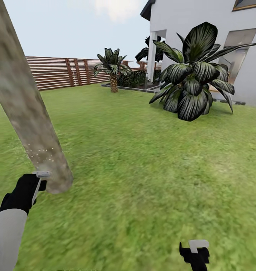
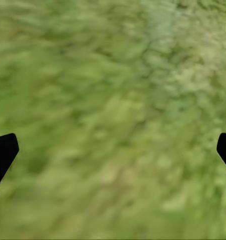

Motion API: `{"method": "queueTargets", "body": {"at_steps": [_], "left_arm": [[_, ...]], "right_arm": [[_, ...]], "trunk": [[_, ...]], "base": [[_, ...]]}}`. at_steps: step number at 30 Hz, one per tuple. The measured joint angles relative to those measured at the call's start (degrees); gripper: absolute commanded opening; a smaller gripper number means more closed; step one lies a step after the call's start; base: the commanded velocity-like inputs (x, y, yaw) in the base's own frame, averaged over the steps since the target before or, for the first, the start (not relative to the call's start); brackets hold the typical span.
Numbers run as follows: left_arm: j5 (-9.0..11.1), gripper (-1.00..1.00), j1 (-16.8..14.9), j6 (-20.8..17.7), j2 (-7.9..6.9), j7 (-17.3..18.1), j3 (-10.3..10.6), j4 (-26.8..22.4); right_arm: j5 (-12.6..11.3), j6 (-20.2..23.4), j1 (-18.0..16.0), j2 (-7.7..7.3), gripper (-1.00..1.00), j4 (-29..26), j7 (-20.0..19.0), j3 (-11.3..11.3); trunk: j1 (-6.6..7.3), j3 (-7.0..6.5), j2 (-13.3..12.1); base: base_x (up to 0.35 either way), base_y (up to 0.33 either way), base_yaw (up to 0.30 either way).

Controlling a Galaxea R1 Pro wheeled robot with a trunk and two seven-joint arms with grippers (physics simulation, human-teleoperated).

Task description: In the garden, pick up the pesticide atomizer on the floor and spray pesticide onto both trees until each tree trunk is fully covered.

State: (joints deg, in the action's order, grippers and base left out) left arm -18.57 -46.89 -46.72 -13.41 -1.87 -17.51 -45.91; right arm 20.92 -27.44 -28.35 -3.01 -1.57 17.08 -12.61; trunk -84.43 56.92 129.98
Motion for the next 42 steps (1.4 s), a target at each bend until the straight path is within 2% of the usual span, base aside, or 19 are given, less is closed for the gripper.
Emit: {"method": "queueTargets", "body": {"at_steps": [5, 8, 11, 13, 22, 42], "left_arm": [[0.1, -1.0, -1.5, -0.4, 0.13, 0.1, 0.1, 0.0], [-0.1, -1.0, -5.7, -1.3, 0.34, 0.1, 0.2, 0.2], [-0.2, -1.0, -9.9, -4.5, 0.39, 0.2, 0.5, 0.1], [-0.3, -1.0, -11.5, -5.2, 0.38, 0.2, 0.6, 0.0], [-0.1, -1.0, -11.5, -5.4, 0.25, 0.3, 0.7, -2.3], [0.0, -1.0, -11.5, -6.3, 0.25, 0.4, 0.7, -2.6]], "right_arm": [[0.0, 0.0, 0.0, 0.02, 1.0, 0.0, 0.0, 0.0], [0.0, 0.0, 0.0, 0.01, 1.0, 0.0, 0.0, 0.0], [0.0, 0.0, 0.0, -0.04, 1.0, 0.0, 0.0, 0.0], [0.0, 0.0, 0.0, -0.02, 1.0, 0.0, 0.0, 0.0], [0.0, 0.0, 0.0, -0.07, 1.0, 0.0, 0.0, 0.0], [0.0, 0.0, 0.0, -0.07, 1.0, 0.0, 0.0, 0.0]], "trunk": [[0.0, 0.0, 0.0], [0.0, -0.01, 0.0], [0.0, -0.01, 0.0], [0.0, 0.0, 0.0], [0.03, 0.0, 0.0], [0.01, 0.0, 0.0]], "base": [[0.004, -0.003, 0.276], [0.0, 0.0, 0.276], [0.0, 0.0, 0.276], [0.0, 0.0, 0.276], [0.238, -0.047, 0.059], [0.122, -0.263, 0.013]]}}
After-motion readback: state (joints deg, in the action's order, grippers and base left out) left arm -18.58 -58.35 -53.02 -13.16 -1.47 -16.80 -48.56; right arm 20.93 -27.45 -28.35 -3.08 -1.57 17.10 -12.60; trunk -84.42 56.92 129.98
